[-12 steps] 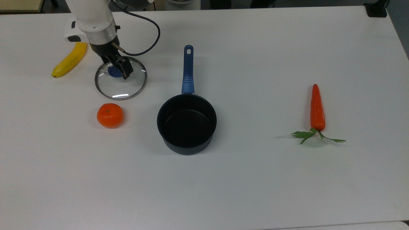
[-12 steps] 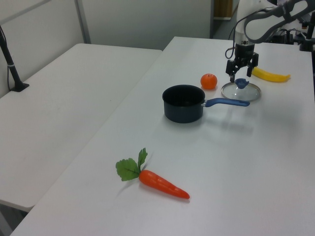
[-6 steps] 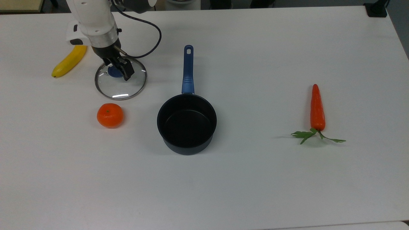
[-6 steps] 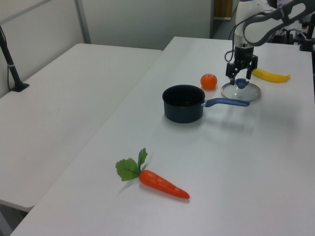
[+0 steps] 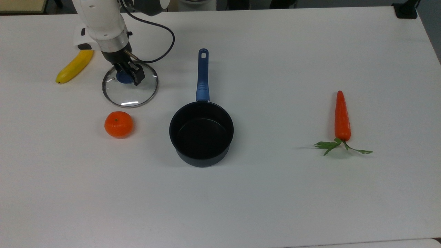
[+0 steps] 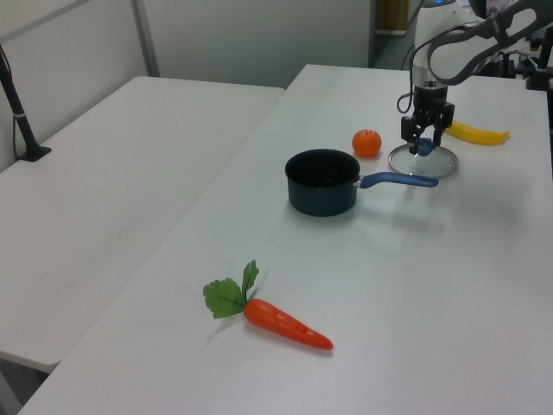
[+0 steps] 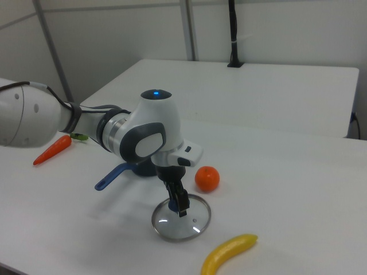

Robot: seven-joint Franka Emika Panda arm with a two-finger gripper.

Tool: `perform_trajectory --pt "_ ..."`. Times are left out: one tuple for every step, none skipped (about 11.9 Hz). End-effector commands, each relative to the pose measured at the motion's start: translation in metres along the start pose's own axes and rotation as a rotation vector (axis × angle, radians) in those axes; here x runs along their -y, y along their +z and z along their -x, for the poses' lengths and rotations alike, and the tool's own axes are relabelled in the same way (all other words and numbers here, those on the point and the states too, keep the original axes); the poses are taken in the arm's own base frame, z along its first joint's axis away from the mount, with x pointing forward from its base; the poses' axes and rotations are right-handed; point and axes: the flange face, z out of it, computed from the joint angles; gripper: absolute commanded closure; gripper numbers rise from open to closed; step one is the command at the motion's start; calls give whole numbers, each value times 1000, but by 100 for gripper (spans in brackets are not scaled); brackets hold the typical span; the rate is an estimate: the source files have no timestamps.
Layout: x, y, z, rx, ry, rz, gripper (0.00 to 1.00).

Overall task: Close lid
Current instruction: 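Close the gripper on the blue knob of the glass lid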

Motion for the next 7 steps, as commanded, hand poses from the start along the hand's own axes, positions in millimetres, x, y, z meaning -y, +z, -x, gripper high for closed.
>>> perform_trajectory --pt "-4 -3 2 -16 -11 -19 42" --pt "-5 -4 2 -17 -11 -20 49" --pt "-5 -6 1 -20 -9 -21 56" --pt "-5 -7 1 -21 -9 -22 59" --pt "-5 -8 1 -22 -9 -23 62" --pt "-6 -9 2 -20 -11 -23 64" --pt "-6 -14 1 -25 -14 -27 65"
